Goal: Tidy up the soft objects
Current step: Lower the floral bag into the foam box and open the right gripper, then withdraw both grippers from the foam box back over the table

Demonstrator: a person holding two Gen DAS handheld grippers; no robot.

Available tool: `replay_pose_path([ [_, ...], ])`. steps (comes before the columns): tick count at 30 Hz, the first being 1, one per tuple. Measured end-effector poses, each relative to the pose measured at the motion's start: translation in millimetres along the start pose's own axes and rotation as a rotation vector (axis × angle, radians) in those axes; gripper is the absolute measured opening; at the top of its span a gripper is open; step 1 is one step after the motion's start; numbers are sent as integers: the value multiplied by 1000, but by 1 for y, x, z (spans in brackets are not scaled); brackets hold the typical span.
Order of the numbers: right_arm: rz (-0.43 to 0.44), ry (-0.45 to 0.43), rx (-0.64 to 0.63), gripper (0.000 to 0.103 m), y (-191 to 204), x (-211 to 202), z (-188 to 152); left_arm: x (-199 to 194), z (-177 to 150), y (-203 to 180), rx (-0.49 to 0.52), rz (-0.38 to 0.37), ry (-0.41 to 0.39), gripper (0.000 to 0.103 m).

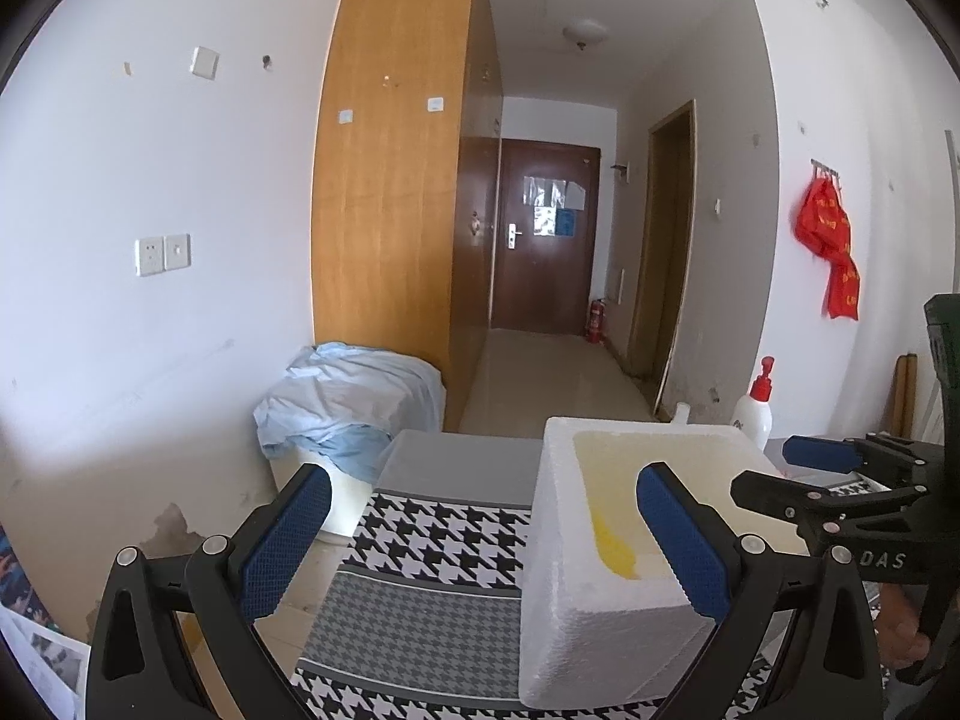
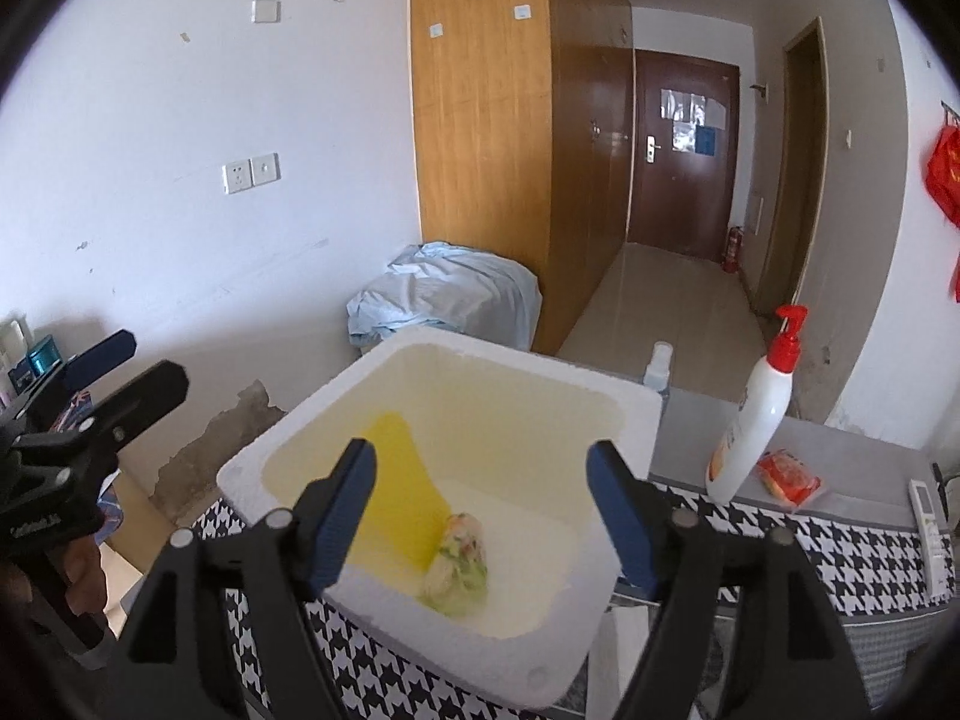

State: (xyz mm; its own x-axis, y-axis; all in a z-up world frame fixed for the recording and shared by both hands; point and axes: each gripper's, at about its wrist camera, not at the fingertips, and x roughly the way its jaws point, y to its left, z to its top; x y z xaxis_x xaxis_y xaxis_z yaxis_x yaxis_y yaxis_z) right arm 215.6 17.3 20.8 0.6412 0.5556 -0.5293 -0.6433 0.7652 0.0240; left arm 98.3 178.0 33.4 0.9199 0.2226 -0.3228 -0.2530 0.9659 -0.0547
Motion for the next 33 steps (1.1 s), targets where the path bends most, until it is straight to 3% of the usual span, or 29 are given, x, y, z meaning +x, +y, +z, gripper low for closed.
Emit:
replay_pose_path([
  [33, -58, -134, 75, 80, -65, -94, -38, -29, 4, -95, 88, -139, -17, 102],
])
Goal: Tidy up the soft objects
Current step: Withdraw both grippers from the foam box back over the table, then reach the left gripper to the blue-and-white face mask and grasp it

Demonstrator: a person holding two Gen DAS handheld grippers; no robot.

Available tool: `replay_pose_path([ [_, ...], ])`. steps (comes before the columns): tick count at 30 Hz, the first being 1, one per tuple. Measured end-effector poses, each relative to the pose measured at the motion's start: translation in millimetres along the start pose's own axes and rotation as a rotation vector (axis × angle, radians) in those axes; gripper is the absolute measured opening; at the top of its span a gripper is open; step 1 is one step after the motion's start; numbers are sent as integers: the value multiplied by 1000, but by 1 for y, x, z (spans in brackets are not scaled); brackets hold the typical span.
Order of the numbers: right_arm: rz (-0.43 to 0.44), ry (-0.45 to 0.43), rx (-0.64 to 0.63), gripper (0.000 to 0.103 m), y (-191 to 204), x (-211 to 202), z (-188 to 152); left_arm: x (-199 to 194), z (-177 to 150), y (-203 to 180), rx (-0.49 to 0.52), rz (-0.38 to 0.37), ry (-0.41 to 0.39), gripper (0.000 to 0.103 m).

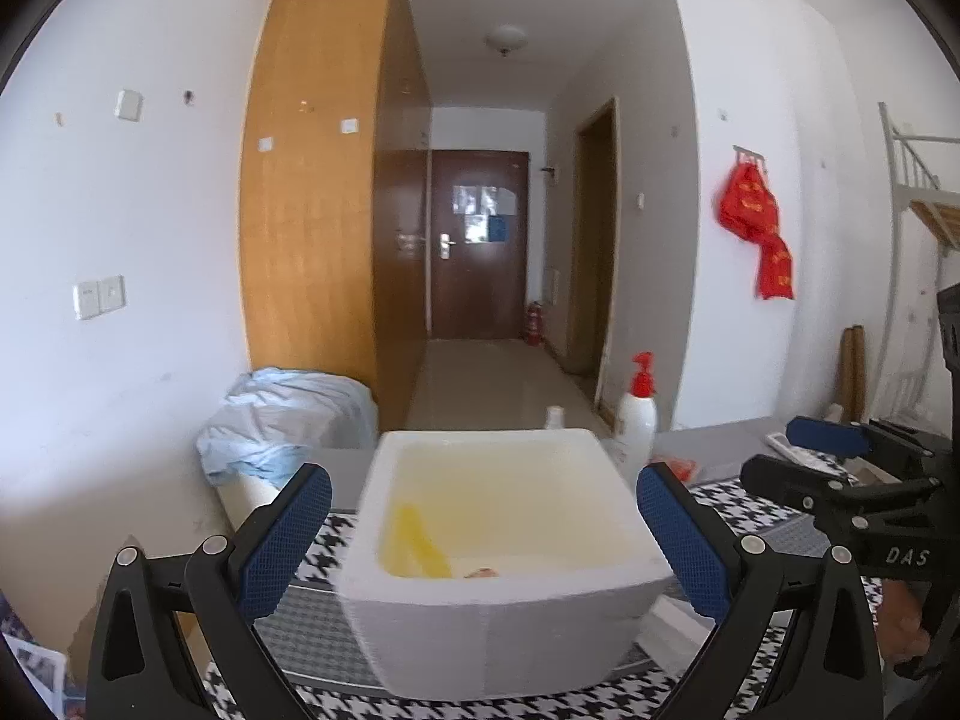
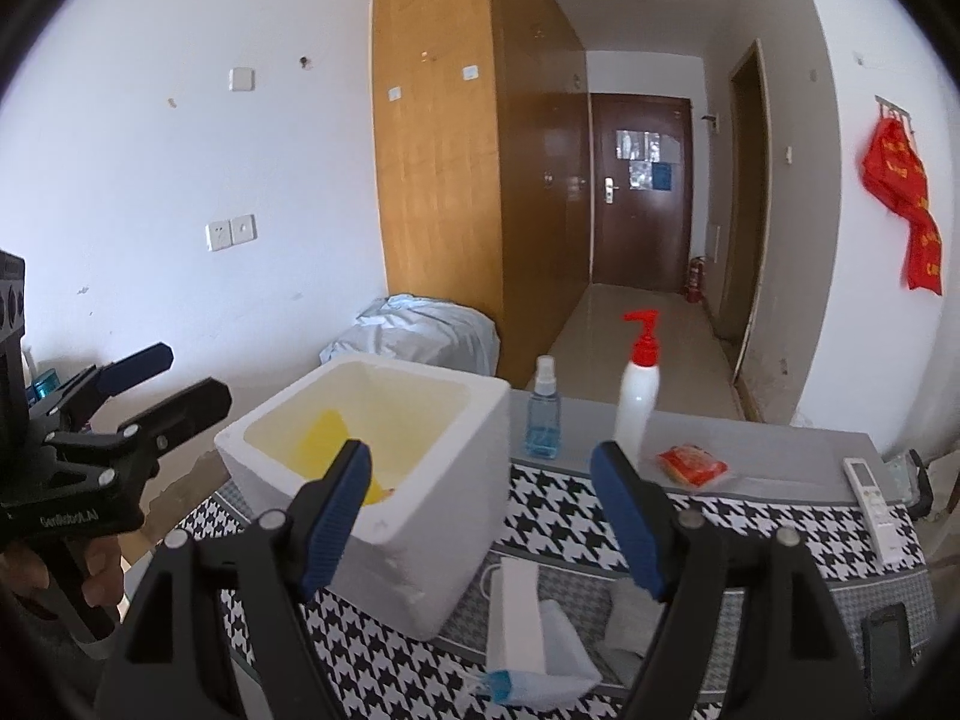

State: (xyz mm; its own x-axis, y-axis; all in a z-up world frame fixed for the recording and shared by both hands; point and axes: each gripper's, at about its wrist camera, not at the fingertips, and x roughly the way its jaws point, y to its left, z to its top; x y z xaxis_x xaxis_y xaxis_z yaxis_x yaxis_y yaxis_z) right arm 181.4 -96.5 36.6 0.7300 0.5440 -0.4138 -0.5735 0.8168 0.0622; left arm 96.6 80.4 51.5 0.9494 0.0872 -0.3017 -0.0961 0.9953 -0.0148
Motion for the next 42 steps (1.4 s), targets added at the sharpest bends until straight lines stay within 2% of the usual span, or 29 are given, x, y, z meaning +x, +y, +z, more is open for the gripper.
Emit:
replay_pose_path([
  [12, -45, -16, 16, 80, -18, -24, -11, -3, -5, -29, 29, -74, -1, 102],
  [24, -81, -13, 60, 80, -46, -42, -27, 3, -17, -57, 53, -156, 44, 102],
  [42, -127, 19, 97, 80, -71, -50, -49, 11, -52, -90, 85, -285, 129, 102],
])
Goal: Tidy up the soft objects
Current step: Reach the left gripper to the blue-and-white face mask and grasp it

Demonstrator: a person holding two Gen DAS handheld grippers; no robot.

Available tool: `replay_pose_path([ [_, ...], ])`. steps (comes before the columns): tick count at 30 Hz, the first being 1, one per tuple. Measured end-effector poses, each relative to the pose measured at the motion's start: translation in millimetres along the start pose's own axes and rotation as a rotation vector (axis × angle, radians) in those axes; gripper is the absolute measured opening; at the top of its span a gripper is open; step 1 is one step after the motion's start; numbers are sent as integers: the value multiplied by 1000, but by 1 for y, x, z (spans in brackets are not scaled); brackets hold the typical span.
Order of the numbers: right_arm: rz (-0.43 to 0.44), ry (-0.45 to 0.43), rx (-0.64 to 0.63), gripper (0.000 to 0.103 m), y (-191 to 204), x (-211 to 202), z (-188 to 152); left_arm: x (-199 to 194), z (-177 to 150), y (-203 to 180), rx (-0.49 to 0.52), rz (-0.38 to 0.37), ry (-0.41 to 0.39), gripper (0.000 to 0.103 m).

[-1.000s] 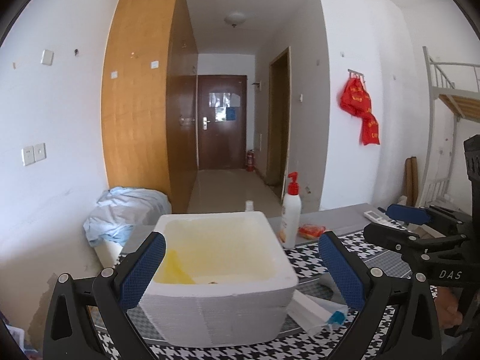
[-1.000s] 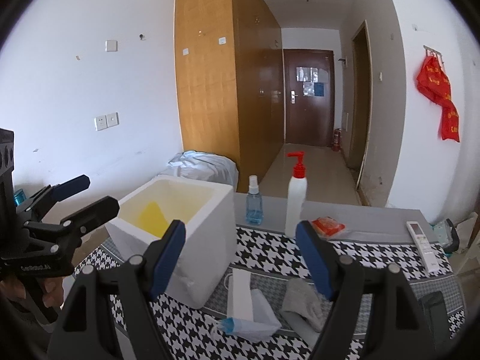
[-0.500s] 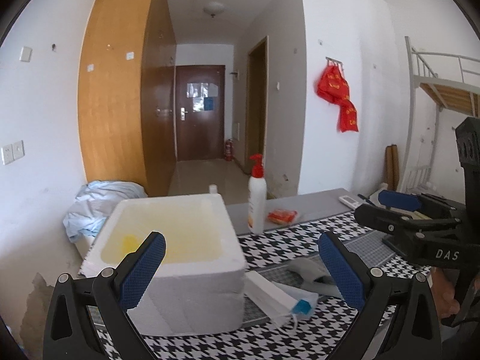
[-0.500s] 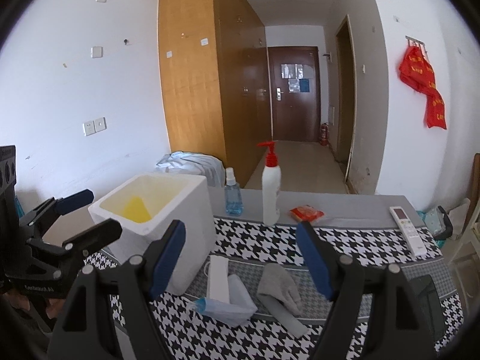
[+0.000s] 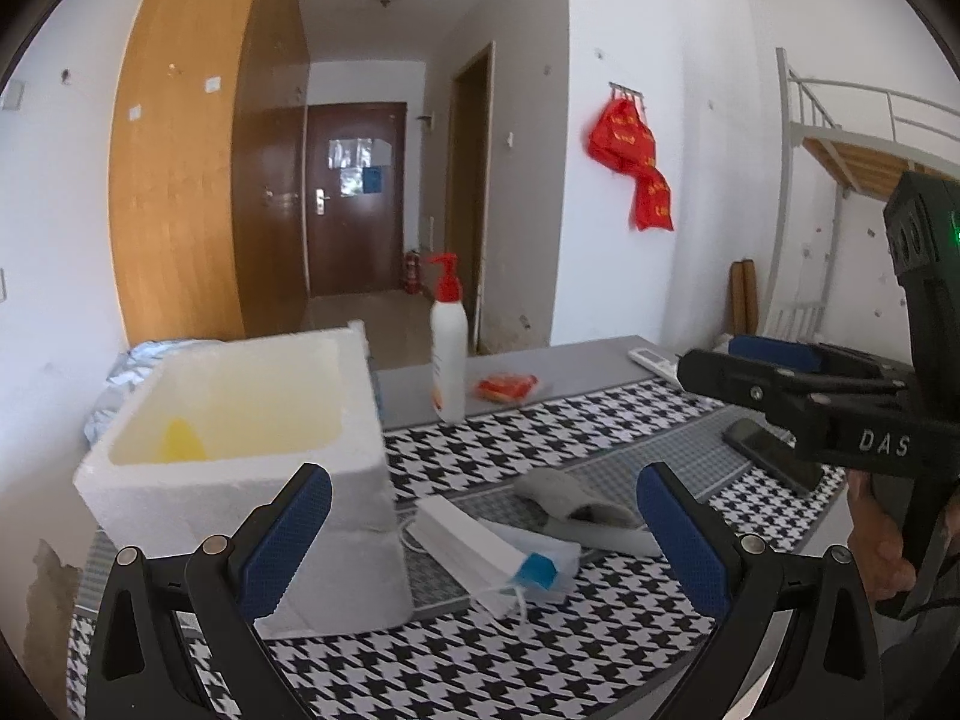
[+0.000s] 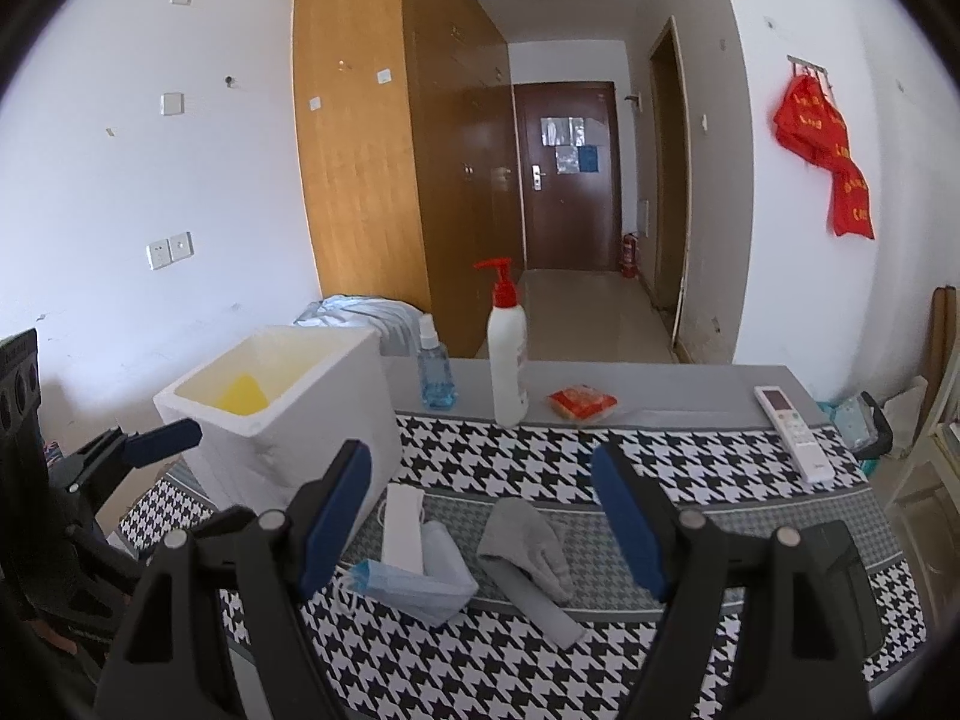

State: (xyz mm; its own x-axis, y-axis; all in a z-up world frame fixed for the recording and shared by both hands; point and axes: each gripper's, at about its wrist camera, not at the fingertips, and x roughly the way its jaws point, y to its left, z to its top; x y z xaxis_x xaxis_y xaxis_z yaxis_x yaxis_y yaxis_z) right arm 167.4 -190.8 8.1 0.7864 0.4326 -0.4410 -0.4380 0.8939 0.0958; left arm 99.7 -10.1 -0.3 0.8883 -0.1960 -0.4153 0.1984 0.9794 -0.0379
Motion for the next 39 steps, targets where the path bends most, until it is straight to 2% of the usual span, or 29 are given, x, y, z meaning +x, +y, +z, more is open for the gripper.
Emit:
replay_pose_path([
  [14, -49, 68, -7, 80, -13, 17, -22, 21, -23, -16, 17, -44, 69, 102],
  [21, -67, 105, 29, 80, -30, 25, -32, 30, -31, -22, 24, -64, 103, 102],
  [39, -73, 186, 37, 80, -48, 51, -49, 58, -43, -23, 4, -65, 163, 101],
])
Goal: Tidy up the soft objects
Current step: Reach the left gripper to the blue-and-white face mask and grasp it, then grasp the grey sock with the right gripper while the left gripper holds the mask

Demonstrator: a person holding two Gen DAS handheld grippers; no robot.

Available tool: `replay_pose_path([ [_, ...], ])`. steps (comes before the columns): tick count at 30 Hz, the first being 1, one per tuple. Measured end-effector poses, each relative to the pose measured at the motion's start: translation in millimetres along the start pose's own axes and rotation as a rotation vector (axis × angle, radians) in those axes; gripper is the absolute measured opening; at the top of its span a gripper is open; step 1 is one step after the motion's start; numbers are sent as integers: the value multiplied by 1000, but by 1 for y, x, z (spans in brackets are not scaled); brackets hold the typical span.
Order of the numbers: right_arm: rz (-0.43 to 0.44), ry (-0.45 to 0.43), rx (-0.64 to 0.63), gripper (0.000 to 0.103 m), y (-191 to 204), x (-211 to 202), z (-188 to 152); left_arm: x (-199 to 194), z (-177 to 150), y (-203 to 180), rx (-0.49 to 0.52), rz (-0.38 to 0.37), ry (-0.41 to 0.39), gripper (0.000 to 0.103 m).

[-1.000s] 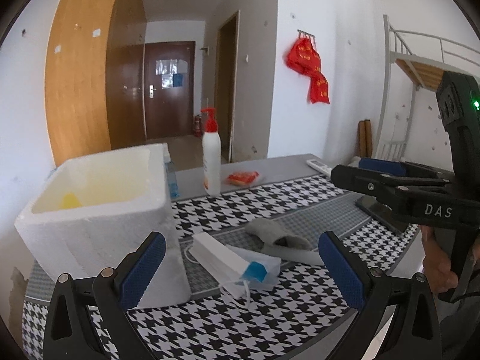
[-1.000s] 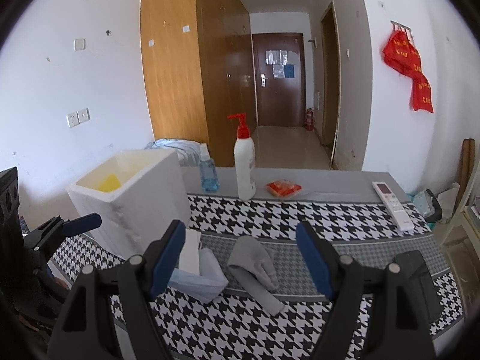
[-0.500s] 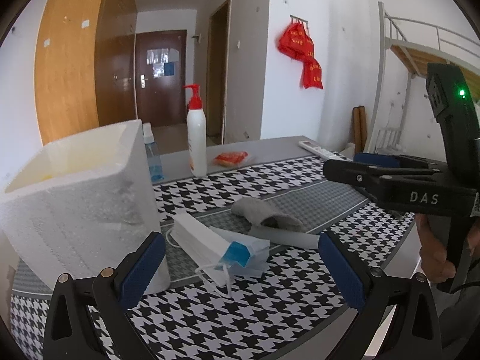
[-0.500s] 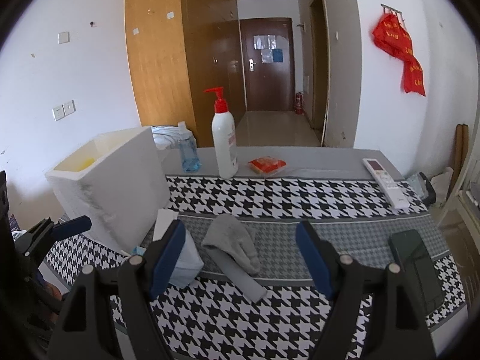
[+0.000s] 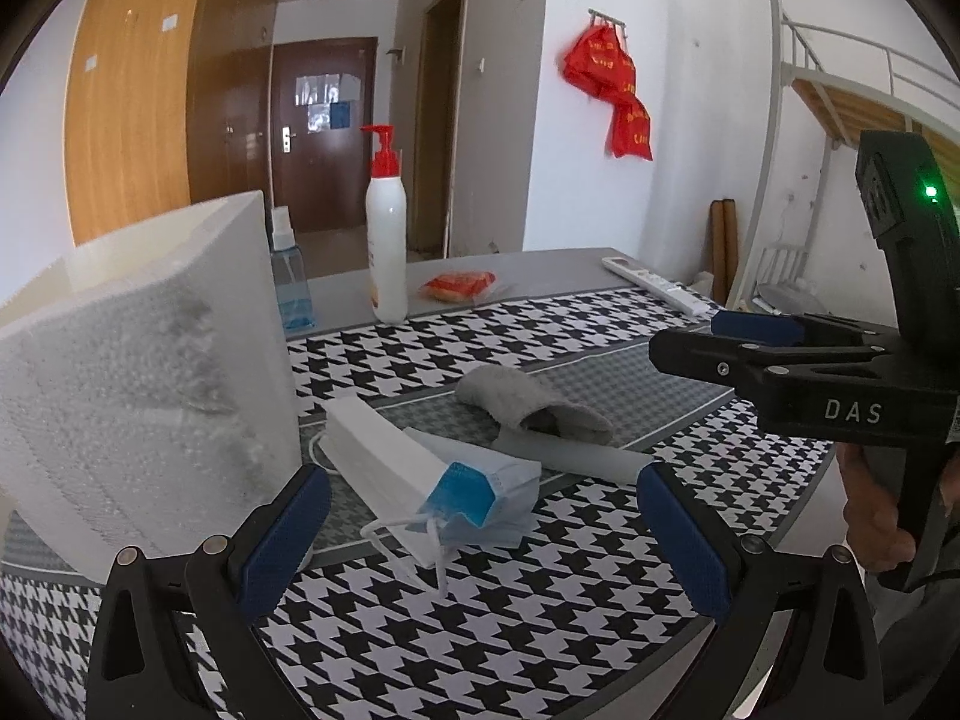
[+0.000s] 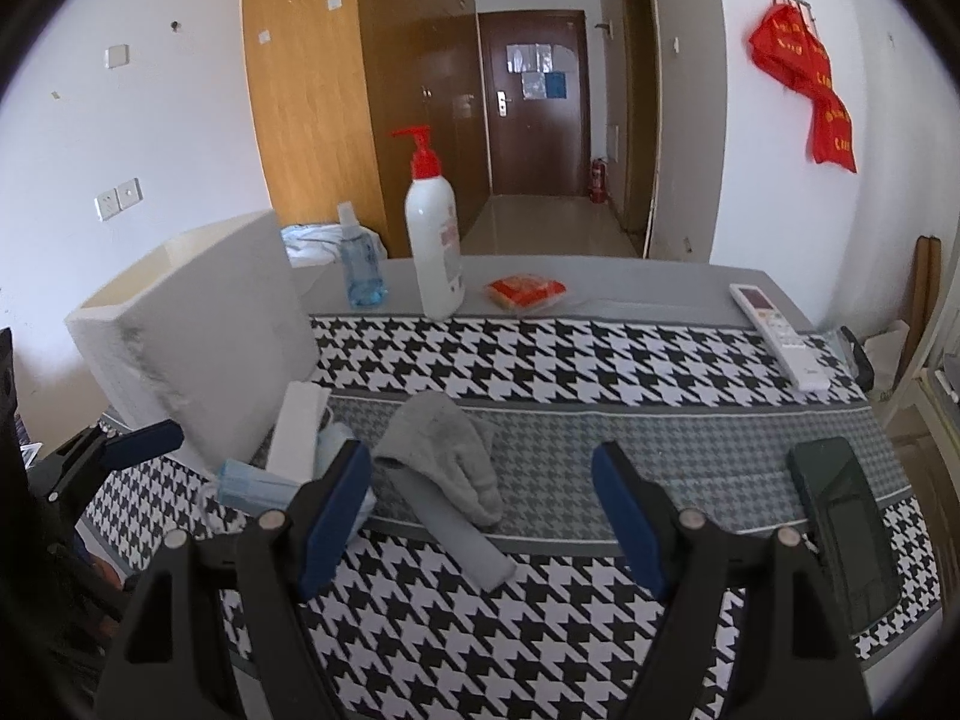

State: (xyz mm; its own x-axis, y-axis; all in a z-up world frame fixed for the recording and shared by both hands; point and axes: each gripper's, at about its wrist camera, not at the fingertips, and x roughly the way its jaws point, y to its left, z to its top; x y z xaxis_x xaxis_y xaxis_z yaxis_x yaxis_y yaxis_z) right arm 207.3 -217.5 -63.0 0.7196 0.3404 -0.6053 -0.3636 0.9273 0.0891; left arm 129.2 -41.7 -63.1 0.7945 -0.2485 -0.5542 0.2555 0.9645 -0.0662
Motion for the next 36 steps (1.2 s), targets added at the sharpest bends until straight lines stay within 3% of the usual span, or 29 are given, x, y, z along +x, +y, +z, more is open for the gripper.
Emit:
replay_pose_path([
  [9, -1, 37, 9, 80, -11, 17, -2, 22, -2, -2, 10, 8, 50, 97],
  [15, 6, 68, 1, 80, -12, 30, -1, 29, -3, -1, -2, 6, 52, 86],
  [25, 10, 97, -11, 80, -12, 43, 2, 41, -4, 3, -30, -22, 95, 46],
  [27, 13, 105, -11, 80, -11, 47, 3, 40, -4, 2, -25, -39, 94, 42],
  [29, 16, 112, -16, 80, -9, 50, 4, 38, -4, 2, -25, -48, 88, 31],
  [36, 34, 141, -46, 80, 2, 63, 6, 37, -5, 3, -28, -85, 86, 17],
])
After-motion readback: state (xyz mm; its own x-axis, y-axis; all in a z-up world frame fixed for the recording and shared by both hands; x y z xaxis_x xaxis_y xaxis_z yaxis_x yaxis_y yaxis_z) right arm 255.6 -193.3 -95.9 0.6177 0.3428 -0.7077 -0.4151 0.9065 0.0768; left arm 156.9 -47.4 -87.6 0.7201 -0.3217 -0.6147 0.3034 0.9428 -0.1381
